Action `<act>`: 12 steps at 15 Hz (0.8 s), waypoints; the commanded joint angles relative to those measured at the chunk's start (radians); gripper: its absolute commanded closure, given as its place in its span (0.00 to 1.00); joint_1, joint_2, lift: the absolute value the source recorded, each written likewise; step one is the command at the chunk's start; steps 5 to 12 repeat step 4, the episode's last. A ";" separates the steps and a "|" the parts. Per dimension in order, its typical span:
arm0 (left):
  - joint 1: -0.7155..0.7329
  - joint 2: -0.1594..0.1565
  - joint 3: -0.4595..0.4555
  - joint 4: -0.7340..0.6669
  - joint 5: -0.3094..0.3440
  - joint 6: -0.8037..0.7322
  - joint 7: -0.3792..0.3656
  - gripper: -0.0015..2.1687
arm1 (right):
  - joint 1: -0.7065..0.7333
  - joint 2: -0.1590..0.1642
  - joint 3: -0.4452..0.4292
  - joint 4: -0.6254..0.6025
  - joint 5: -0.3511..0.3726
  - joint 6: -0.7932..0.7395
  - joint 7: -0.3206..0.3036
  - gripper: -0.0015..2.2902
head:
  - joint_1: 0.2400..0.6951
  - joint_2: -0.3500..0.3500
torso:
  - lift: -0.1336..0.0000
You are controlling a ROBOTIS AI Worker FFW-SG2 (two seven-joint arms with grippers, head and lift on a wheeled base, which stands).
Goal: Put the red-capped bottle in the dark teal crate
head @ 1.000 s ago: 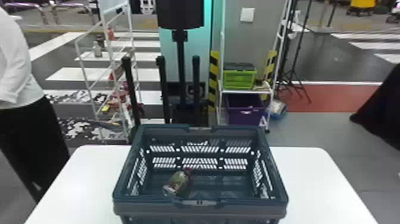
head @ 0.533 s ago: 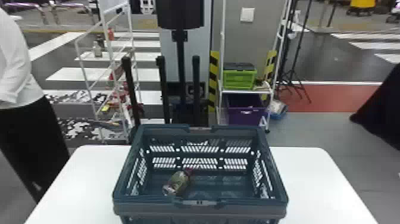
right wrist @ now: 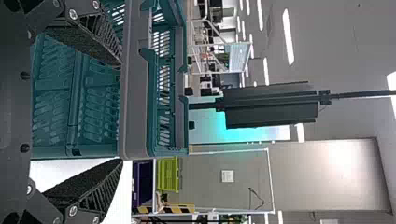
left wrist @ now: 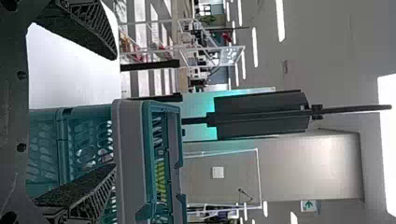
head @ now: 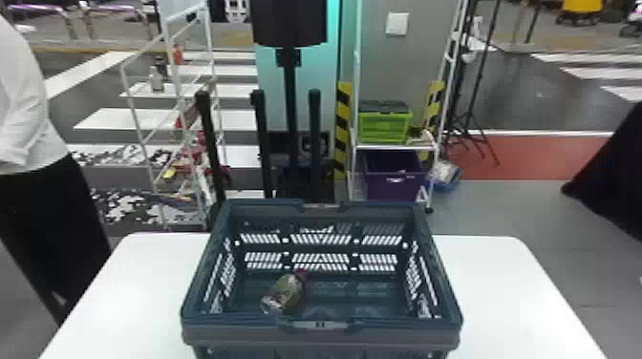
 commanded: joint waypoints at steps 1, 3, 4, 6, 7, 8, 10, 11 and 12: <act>0.000 -0.006 0.000 0.000 0.000 0.002 0.002 0.03 | 0.000 0.001 0.001 0.000 0.004 0.001 0.000 0.07 | 0.57 0.50 | 1.00; 0.000 -0.006 0.000 0.000 0.000 0.011 0.002 0.03 | 0.000 0.001 0.004 0.000 0.004 0.001 0.000 0.07 | 0.57 0.50 | 1.00; -0.002 -0.006 0.000 0.001 0.000 0.014 0.006 0.03 | 0.000 0.002 0.005 0.000 0.007 0.001 0.000 0.07 | 0.57 0.50 | 1.00; -0.002 -0.006 0.000 0.001 0.000 0.014 0.006 0.03 | 0.000 0.002 0.005 0.000 0.007 0.001 0.000 0.07 | 0.57 0.50 | 1.00; -0.002 -0.006 0.000 0.001 0.000 0.014 0.006 0.03 | 0.000 0.002 0.005 0.000 0.007 0.001 0.000 0.07 | 0.57 0.50 | 1.00; -0.002 -0.006 0.000 0.001 0.000 0.014 0.006 0.03 | 0.000 0.002 0.005 0.000 0.007 0.001 0.000 0.07 | 0.57 0.50 | 1.00; -0.002 -0.006 0.000 0.001 0.000 0.014 0.006 0.03 | 0.000 0.002 0.005 0.000 0.007 0.001 0.000 0.07 | 0.57 0.50 | 1.00; -0.002 -0.006 0.000 0.001 0.000 0.014 0.006 0.03 | 0.000 0.002 0.005 0.000 0.007 0.001 0.000 0.07 | 0.57 0.50 | 1.00; -0.002 -0.006 0.000 0.001 0.000 0.014 0.006 0.03 | 0.000 0.002 0.005 0.000 0.007 0.001 0.000 0.07 | 0.57 0.50 | 1.00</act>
